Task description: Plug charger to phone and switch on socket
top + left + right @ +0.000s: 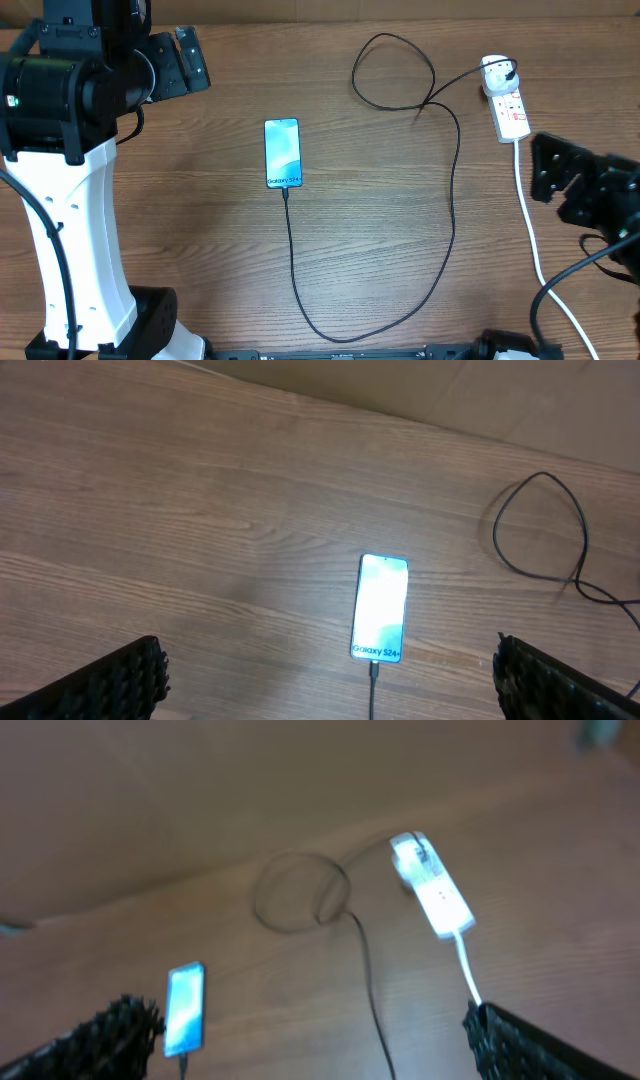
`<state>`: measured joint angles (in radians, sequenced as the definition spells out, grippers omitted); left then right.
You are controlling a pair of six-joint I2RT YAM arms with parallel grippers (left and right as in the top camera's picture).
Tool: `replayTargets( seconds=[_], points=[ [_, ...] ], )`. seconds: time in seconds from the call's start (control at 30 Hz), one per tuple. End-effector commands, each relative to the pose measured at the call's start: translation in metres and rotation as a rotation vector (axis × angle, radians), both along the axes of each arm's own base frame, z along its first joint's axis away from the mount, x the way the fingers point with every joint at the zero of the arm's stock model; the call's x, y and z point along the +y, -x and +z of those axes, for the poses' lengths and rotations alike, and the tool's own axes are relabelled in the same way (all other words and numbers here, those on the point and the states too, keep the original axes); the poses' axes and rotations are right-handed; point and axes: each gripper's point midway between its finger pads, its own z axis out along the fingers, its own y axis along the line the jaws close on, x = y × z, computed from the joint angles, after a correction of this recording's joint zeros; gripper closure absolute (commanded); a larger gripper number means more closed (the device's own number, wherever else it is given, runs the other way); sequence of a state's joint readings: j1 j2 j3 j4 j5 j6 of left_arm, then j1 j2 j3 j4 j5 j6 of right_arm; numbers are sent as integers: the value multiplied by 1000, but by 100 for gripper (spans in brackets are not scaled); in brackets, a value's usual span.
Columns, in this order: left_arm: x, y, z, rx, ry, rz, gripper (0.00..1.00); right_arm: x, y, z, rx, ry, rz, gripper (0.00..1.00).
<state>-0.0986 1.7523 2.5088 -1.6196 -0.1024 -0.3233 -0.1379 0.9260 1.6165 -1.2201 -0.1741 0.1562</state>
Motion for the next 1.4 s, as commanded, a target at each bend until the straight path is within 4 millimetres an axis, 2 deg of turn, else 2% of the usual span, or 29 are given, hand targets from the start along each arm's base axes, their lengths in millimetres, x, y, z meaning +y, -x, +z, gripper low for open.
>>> replayTargets(
  seconds=[0.0,0.1,0.27,0.6,0.8,1.13,1.37],
  points=[
    [2,2,6,-19,5,17,0,7,4,-6,-71,30,26,0],
    [2,2,6,-19,4,17,0,12,-4,-20,-157,37,47,0],
    [2,2,6,-19,4,17,0,19,-11,-53,-293,43,76,0],
    [2,2,6,-19,5,17,0,34,-9,-127,-524,40,124,0],
    [2,2,6,-19,4,17,0,34,-11,-169,-610,37,103,0],
    [2,2,6,-19,5,17,0,24,-10,-195,-624,43,47,0],
    [2,2,6,-19,4,17,0,24,-14,-219,-560,48,49,0]
  ],
)
